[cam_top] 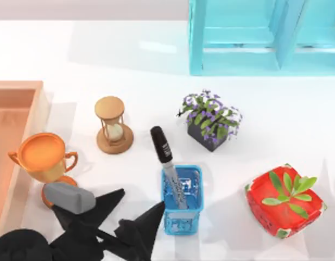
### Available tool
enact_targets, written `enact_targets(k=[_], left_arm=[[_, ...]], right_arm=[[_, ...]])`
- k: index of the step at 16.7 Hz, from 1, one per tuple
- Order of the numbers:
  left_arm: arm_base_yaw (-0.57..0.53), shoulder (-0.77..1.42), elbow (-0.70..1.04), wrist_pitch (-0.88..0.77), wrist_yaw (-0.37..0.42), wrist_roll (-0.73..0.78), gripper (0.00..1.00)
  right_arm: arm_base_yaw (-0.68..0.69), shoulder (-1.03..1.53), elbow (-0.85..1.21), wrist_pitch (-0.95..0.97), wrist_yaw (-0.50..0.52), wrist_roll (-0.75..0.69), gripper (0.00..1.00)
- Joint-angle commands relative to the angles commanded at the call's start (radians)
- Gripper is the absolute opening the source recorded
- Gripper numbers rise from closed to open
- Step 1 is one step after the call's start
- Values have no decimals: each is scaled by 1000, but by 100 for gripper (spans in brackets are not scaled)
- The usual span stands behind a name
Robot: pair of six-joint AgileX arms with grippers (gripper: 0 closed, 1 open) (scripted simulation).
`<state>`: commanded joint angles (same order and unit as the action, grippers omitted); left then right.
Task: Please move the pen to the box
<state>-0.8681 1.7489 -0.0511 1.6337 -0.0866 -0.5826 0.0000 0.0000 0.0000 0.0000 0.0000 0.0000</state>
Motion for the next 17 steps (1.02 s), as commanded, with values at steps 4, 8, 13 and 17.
enact_targets(k=[4, 8, 13, 17], left_arm=[[3, 46, 59, -24, 9, 1, 100], [17, 146, 210, -76, 26, 3, 100], [33, 247, 366, -130, 42, 5, 100], [34, 252, 373, -133, 43, 5, 100]], right_arm=[[0, 0, 0, 0, 0, 0, 100], [0, 0, 0, 0, 0, 0, 100], [0, 0, 0, 0, 0, 0, 100], [0, 0, 0, 0, 0, 0, 100]])
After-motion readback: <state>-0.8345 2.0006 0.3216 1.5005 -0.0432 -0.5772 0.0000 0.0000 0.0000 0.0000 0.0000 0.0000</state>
